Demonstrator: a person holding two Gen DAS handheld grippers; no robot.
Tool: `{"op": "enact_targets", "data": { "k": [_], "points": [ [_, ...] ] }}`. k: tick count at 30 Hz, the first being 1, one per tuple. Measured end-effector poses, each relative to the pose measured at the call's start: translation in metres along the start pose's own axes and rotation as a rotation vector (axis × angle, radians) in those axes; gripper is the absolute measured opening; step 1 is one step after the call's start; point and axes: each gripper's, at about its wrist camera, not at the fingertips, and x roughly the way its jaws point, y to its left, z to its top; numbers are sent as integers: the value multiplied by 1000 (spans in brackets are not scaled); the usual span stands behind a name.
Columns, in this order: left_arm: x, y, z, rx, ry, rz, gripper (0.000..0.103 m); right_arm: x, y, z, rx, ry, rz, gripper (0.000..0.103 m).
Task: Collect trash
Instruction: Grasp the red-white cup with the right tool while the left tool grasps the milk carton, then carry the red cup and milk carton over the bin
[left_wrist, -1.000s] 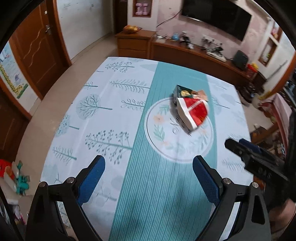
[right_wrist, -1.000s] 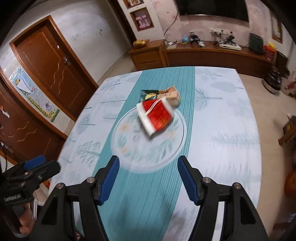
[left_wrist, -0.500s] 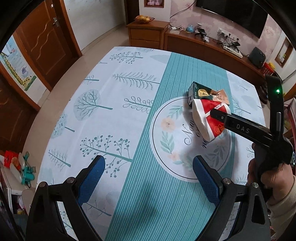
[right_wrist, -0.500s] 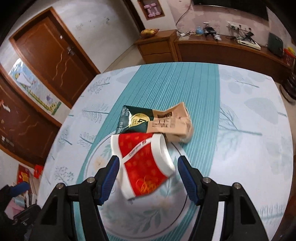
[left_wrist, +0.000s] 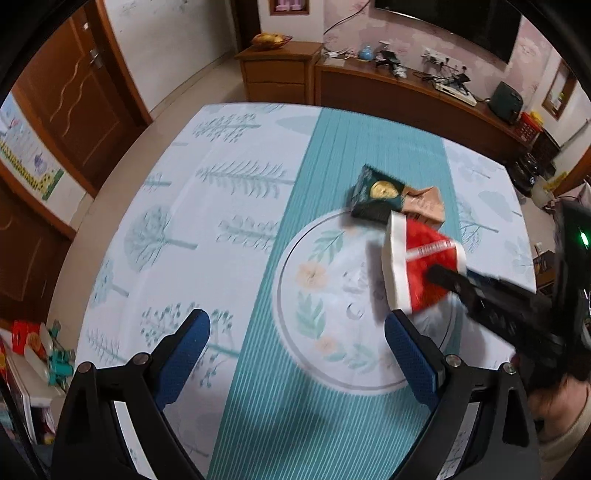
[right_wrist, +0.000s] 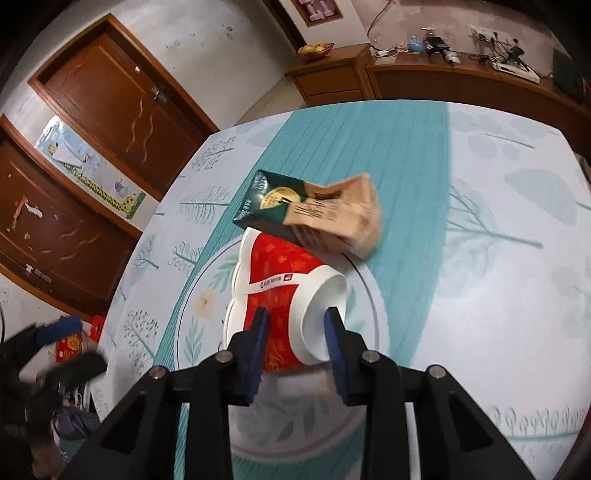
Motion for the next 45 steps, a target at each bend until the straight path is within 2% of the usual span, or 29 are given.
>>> {"op": "enact_targets", "data": {
  "k": [5,8,12,18,21,27,32,33,34,35,37,38,41,45],
  "points": [
    [10,-24,28,42,0,-69,95,-32,-27,-8,92,-63,-4,29],
    [22,-44,47,124,-5,-99,95,-50,-51,-8,159,-106,-29,29],
    [40,-78,67,340,-30,-76,95,-62,-74,-5,215,-143,-66,29],
    [69,-130,84,732,-28,-41,95,-64,-91,-4,268,-171,-52,29],
    [81,-145,91,828,-9,-32,95,-63,-93,-6,278,-175,-43,30],
    [113,-170,98,982,90,-31,95,-62,-102,-17,311,-170,-16,29],
    [140,-173,96,1000,192,1,92,-61,-104,-23,324,-161,5,29],
    [144,-173,95,995,202,7,86,-61,-104,-25,326,-160,9,29],
    [143,-171,95,969,194,-12,73,-61,-103,-27,328,-159,13,29],
    [142,-170,96,944,203,-31,66,-61,-103,-28,330,-158,17,29],
    [141,-166,93,888,221,-48,45,-63,-102,-32,332,-154,24,29],
    [139,-164,89,864,220,-43,42,-64,-100,-35,333,-152,27,30],
    [131,-158,70,827,203,-15,39,-65,-96,-43,334,-146,29,29],
    [109,-142,34,758,202,-29,38,-67,-86,-55,337,-143,30,29]
  ]
}}
